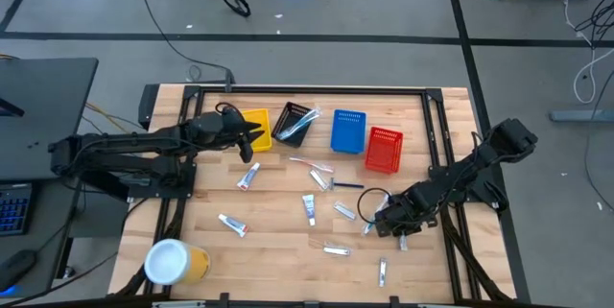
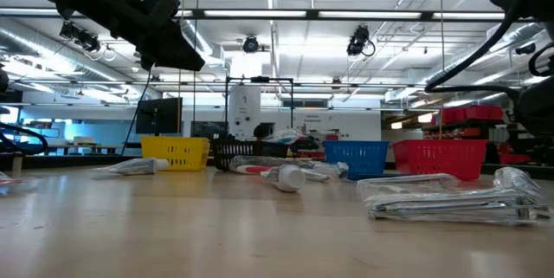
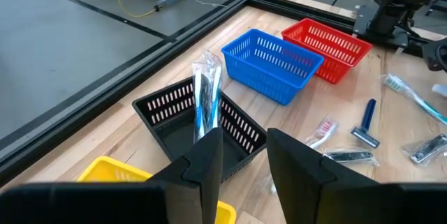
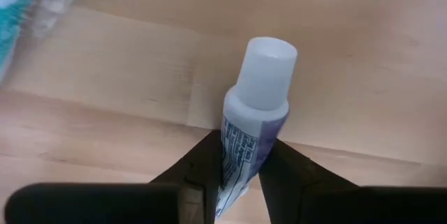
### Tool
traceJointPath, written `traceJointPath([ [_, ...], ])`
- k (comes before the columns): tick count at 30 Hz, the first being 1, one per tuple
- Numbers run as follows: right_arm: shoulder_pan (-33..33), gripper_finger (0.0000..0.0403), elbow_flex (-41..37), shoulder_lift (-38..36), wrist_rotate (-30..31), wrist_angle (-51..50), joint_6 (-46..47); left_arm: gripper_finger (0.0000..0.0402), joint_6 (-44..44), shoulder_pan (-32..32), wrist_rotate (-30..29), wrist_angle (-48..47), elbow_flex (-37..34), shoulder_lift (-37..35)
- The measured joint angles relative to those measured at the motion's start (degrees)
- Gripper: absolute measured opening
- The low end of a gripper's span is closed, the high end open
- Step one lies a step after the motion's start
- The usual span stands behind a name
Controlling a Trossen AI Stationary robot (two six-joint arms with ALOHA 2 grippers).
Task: Pick & Place Travel size toiletries
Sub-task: Put the blue toothpaste into the blue bin
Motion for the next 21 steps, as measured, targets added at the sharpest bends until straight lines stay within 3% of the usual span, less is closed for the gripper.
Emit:
traceJointPath([
  [9, -0.2, 0.0092, 2.4, -0.1, 2.9, 0.2, -3.0, 0.0120, 0.0, 0.0, 0.0, 0.0, 0.0, 0.0],
  [21, -4.8, 0.0091, 5.4, -3.8, 30.7, 7.4, -18.4, 0.0120, 0.0, 0.0, 0.0, 0.2, 0.0, 0.0],
])
